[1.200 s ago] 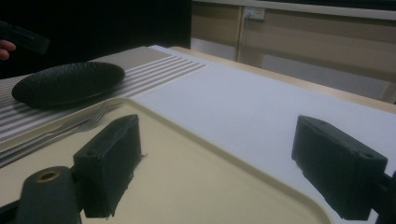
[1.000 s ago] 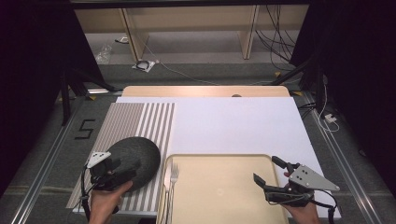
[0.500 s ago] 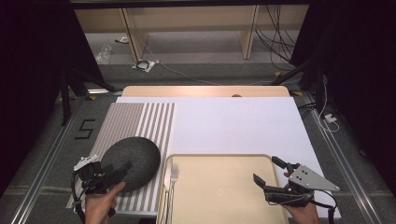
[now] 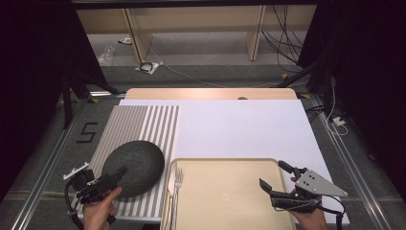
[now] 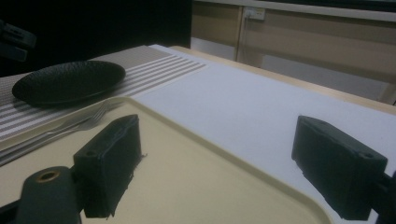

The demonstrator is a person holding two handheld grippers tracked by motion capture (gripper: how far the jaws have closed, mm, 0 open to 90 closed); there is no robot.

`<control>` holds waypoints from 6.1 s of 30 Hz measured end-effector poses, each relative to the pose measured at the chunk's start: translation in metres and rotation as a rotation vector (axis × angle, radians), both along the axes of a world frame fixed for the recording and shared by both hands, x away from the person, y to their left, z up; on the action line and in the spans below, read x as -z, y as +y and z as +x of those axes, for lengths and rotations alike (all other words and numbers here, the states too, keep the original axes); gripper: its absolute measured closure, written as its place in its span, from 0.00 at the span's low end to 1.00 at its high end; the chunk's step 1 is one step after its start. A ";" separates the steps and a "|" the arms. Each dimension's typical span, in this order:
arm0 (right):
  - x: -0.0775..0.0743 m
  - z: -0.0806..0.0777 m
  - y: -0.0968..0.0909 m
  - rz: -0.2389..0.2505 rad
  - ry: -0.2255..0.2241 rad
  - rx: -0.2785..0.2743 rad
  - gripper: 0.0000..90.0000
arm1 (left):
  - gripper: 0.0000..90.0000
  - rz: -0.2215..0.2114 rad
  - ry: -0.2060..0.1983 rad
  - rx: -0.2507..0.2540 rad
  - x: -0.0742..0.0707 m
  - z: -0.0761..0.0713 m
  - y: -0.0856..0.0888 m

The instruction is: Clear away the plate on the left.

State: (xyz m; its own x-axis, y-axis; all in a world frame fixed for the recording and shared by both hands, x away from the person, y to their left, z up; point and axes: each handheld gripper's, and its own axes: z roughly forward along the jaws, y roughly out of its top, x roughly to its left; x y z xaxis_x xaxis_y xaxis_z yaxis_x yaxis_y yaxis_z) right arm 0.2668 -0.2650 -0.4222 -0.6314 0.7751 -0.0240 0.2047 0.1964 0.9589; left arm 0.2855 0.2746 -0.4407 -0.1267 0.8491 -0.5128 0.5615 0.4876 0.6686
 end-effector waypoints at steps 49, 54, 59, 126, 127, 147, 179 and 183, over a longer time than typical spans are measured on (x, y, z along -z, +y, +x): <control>0.000 0.000 0.001 -0.014 -0.002 0.000 0.18 | 0.24 -0.645 0.203 -0.270 0.051 -0.026 0.024; 0.001 0.000 0.001 -0.013 0.001 -0.002 0.19 | 0.30 -0.681 0.196 -0.281 0.054 -0.026 0.020; 0.000 0.000 0.001 -0.012 0.002 -0.001 0.19 | 0.37 -0.702 0.201 -0.294 0.058 -0.028 0.016; 0.001 0.001 0.003 -0.016 0.003 -0.007 0.19 | 0.95 -0.817 0.120 -0.410 0.071 -0.032 0.005; 0.001 0.001 0.003 -0.015 0.005 -0.006 0.19 | 0.95 -0.810 0.118 -0.408 0.070 -0.032 0.005; 0.001 0.001 0.003 -0.019 0.005 -0.007 0.19 | 0.95 -0.874 0.120 -0.342 0.068 -0.030 0.000; 0.002 0.001 0.002 -0.015 0.006 -0.005 0.19 | 0.94 -0.907 0.135 -0.119 0.052 -0.031 -0.031; 0.002 0.001 0.002 -0.015 0.006 -0.005 0.19 | 0.94 -0.905 0.142 -0.090 0.052 -0.031 -0.036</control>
